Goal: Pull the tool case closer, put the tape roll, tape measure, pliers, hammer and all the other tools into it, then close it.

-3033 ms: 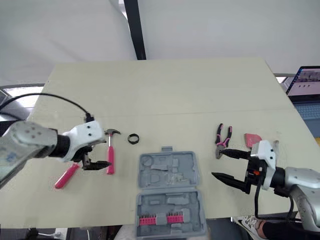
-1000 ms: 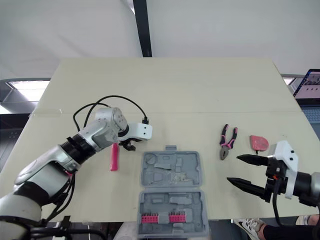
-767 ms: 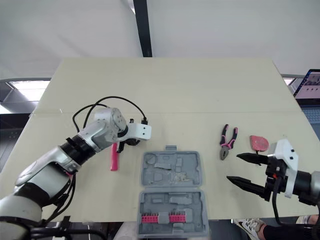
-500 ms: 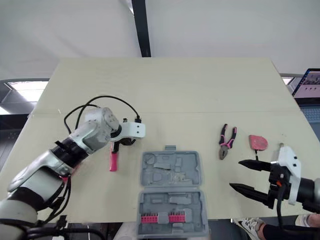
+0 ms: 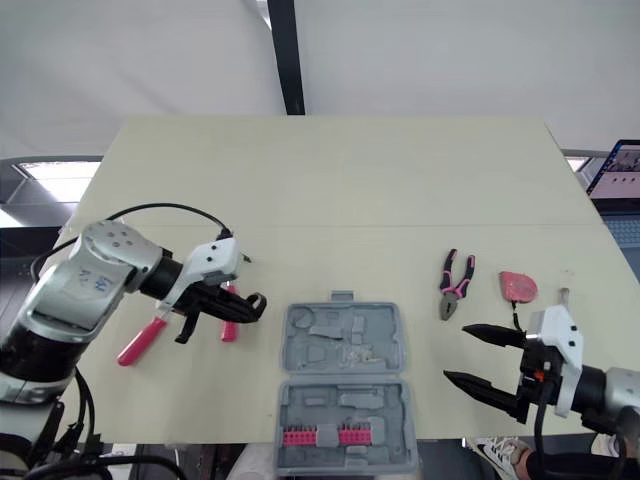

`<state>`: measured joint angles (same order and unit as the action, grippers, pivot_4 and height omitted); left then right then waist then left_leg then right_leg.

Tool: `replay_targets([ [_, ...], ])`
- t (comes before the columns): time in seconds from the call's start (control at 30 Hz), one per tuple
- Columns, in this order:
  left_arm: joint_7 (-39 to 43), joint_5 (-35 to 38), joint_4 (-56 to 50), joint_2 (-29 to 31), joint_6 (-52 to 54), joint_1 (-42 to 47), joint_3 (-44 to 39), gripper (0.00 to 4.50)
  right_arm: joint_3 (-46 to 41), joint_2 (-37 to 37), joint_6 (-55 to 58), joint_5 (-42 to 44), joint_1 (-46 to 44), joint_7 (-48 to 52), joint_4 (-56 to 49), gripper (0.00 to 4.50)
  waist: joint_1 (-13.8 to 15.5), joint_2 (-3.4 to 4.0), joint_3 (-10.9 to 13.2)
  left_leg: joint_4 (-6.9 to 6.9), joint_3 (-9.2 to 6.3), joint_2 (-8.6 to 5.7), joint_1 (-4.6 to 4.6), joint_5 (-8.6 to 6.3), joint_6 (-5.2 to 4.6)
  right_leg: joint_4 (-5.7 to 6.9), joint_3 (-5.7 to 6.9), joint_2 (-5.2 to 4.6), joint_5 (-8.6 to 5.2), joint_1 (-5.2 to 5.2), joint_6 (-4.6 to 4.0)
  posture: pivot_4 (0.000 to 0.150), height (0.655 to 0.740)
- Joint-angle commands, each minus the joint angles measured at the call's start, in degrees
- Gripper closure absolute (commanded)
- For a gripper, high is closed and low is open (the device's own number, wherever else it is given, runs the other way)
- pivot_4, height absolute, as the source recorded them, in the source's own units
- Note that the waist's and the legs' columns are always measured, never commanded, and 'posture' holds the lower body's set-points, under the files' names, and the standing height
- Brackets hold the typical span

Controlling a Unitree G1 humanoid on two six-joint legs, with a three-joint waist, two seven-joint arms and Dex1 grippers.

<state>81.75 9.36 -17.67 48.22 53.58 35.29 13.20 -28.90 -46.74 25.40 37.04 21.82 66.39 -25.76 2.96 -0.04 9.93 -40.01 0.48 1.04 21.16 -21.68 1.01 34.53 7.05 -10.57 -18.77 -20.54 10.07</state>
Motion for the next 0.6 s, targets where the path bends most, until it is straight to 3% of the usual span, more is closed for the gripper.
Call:
replay_targets([
  [0.03,-2.0,3.7,-0.4,-1.6,-0.2,0.9,-0.7,4.45,-0.2,0.8,-1.5,0.0,1.1,-0.5,-1.8,0.0,0.0,0.0,0.0,0.0,0.0,0.0,0.0,0.0,0.0,0.0,0.0,0.0,0.0,0.0,0.0,0.15,0.74],
  [0.33,-8.4,-1.6,8.3,-7.0,-8.7,5.0,9.8,4.45,-0.5,2.1,-3.0,-0.7,4.4,-1.5,-3.2,0.0,0.0,0.01,0.0,0.01,0.05,-0.01,-0.04,0.0,-0.01,0.01,0.0,0.0,0.0,0.0,0.0,0.15,0.74],
  [0.6,-10.5,-4.0,13.6,-10.6,-11.9,7.5,13.9,4.45,-0.5,2.5,-3.2,-0.8,5.4,-2.4,-4.0,0.0,0.0,0.01,0.0,0.0,0.07,-0.02,-0.04,0.0,-0.01,0.02,0.0,0.0,0.0,-0.02,0.0,0.15,0.74],
])
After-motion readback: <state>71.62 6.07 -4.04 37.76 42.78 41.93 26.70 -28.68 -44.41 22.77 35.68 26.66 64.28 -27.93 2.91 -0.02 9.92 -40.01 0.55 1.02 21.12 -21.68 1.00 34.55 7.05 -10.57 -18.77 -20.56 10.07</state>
